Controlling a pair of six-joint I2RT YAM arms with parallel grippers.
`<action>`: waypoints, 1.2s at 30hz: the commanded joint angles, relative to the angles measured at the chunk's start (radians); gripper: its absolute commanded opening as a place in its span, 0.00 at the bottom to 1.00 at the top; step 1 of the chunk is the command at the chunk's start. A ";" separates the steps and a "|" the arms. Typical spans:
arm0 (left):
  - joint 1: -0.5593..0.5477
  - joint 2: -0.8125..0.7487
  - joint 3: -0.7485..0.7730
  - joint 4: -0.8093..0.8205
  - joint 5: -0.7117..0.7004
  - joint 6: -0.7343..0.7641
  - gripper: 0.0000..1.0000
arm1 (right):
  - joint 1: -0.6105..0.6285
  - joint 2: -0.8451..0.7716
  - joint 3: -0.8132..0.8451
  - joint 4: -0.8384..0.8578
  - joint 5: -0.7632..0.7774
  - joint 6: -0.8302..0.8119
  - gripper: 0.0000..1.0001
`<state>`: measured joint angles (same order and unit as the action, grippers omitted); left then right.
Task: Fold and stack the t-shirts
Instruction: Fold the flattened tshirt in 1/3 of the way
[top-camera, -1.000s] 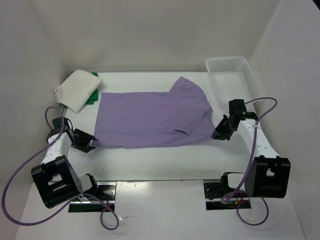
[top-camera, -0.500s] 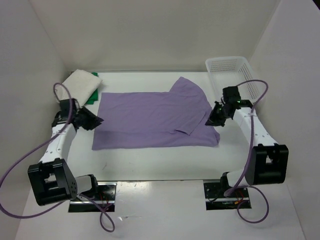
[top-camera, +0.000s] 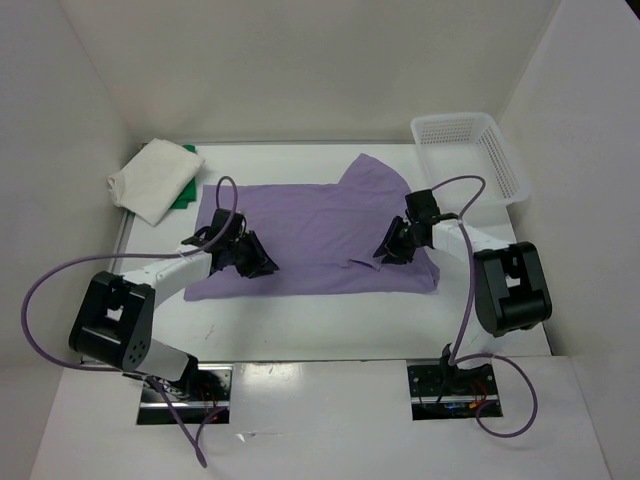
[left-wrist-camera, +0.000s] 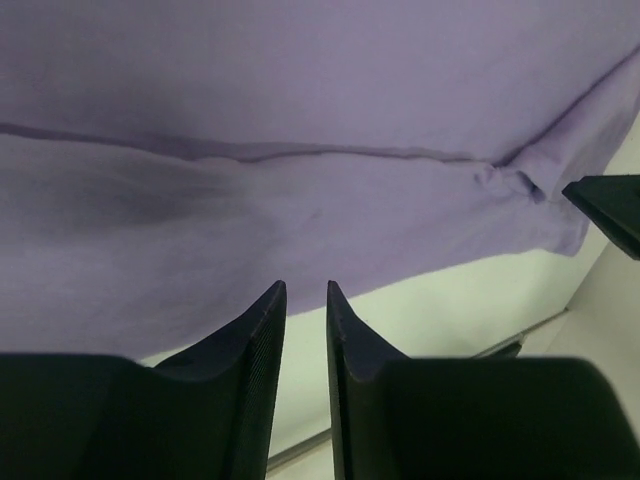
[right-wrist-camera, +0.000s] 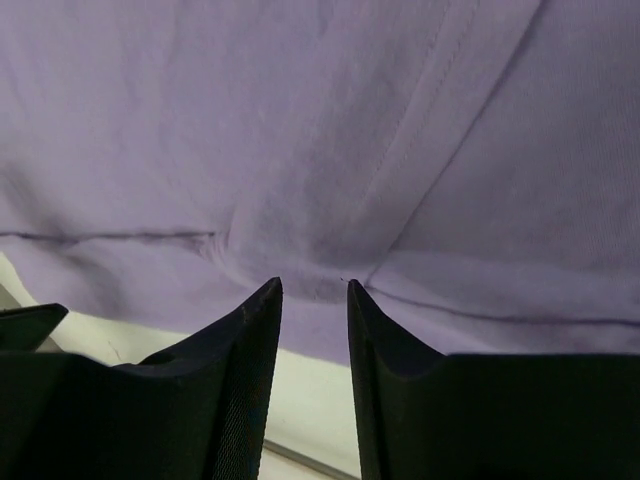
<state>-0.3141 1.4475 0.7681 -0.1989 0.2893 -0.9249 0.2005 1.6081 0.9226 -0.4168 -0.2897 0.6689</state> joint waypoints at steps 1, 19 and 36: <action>0.026 0.007 -0.027 0.058 -0.041 -0.020 0.30 | 0.004 0.030 -0.042 0.096 0.011 0.017 0.38; 0.182 -0.075 -0.119 0.049 -0.102 0.054 0.32 | 0.004 0.119 -0.018 0.096 -0.051 0.005 0.39; 0.193 -0.150 -0.181 0.021 -0.096 0.046 0.32 | 0.023 0.222 0.245 0.059 -0.141 0.014 0.15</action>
<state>-0.1257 1.3296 0.5972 -0.1867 0.1856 -0.8703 0.2077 1.7794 1.0939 -0.3599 -0.4065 0.6838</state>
